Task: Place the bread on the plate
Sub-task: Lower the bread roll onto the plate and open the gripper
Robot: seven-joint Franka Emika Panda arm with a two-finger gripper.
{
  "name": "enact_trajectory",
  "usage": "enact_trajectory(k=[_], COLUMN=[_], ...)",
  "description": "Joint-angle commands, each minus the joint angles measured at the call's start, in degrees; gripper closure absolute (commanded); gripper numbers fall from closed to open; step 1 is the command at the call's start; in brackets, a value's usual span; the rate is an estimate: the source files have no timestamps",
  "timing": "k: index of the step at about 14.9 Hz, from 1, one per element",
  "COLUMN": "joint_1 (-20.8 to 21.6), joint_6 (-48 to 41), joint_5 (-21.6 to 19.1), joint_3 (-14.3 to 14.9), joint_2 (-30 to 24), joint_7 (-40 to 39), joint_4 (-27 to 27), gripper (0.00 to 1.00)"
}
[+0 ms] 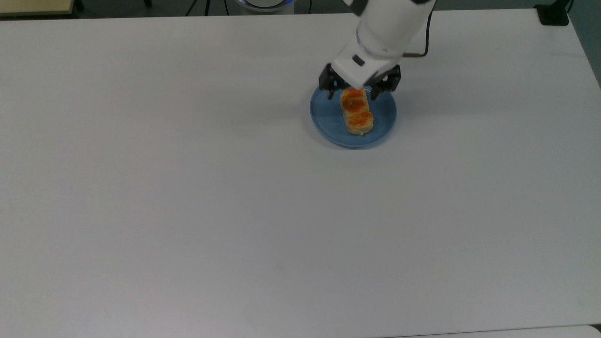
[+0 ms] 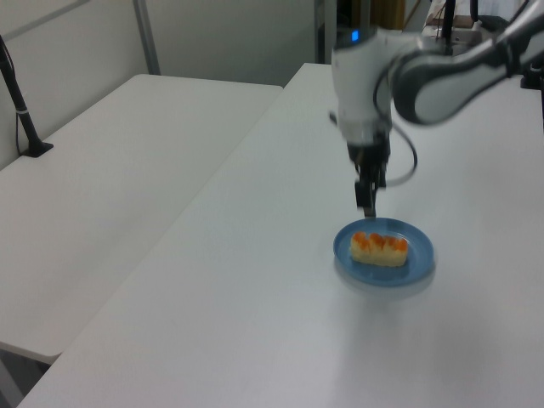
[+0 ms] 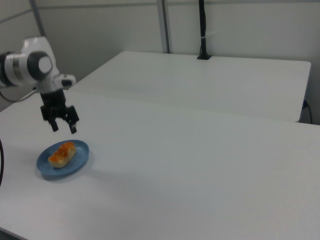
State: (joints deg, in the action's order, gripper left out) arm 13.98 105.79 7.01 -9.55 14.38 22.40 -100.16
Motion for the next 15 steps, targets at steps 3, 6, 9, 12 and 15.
enact_trajectory(k=[3,6,9,12,15], joint_1=[-8.0,-11.8,-13.7,-15.6,-15.8], joint_6=[-9.0,-9.6,-12.2,-12.5,-14.0], joint_5=[0.2,-0.4,-1.5,-5.9,-6.0], joint_3=[1.5,3.4,3.6,3.8,4.0], joint_2=[-7.6,-12.4,-13.9,-16.0,-16.1], joint_7=[-11.2,-16.4,-16.5,-16.7,-16.9], joint_4=[6.4,6.4,6.4,6.4,6.4], gripper=[0.0,0.0,0.0,0.0,0.0])
